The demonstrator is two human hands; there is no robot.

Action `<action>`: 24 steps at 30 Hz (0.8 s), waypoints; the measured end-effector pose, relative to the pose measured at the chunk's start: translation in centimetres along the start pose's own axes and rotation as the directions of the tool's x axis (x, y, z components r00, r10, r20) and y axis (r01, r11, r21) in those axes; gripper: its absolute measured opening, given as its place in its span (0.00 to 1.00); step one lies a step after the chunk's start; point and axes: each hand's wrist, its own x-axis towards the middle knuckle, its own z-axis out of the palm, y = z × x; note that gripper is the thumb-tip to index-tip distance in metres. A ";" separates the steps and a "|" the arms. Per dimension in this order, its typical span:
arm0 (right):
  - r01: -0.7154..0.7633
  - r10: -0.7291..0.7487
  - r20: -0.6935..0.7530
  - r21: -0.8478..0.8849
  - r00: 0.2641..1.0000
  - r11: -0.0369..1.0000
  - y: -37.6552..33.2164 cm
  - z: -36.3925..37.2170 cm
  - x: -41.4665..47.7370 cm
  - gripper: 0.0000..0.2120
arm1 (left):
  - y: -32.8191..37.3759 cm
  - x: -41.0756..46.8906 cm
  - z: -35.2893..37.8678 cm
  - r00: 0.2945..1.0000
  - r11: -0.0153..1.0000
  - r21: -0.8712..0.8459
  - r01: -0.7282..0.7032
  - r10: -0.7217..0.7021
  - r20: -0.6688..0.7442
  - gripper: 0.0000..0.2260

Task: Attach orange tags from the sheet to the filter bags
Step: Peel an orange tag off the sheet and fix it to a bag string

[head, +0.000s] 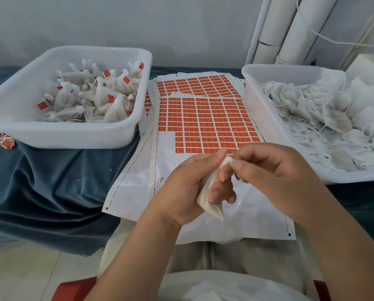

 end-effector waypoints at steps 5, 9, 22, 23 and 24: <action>-0.013 0.014 0.023 -0.025 1.000 1.000 -0.5 -0.7 -0.2 0.09 | 0.4 -0.3 -0.1 1.000 0.999 0.043 0.003 -0.004 0.030 0.20; -0.158 0.151 0.055 0.166 0.987 0.973 0.0 -0.5 0.0 0.12 | 0.4 -0.4 -0.1 0.999 0.999 0.051 -0.018 0.016 0.041 0.20; 0.160 -0.235 -0.046 -0.606 0.971 0.779 -1.6 -0.3 -0.6 0.09 | 1.1 -0.6 -0.4 0.992 0.953 0.301 -0.033 0.069 -0.110 0.20; 0.183 -0.254 -0.012 -0.663 0.967 0.726 -1.5 -0.4 -0.7 0.10 | 1.1 -0.7 -0.5 0.989 0.939 0.342 -0.027 0.074 -0.127 0.21; 0.205 -0.274 0.015 -0.703 0.962 0.681 -1.4 -0.5 -0.7 0.11 | 1.1 -0.7 -0.6 0.987 0.925 0.380 -0.018 0.077 -0.141 0.21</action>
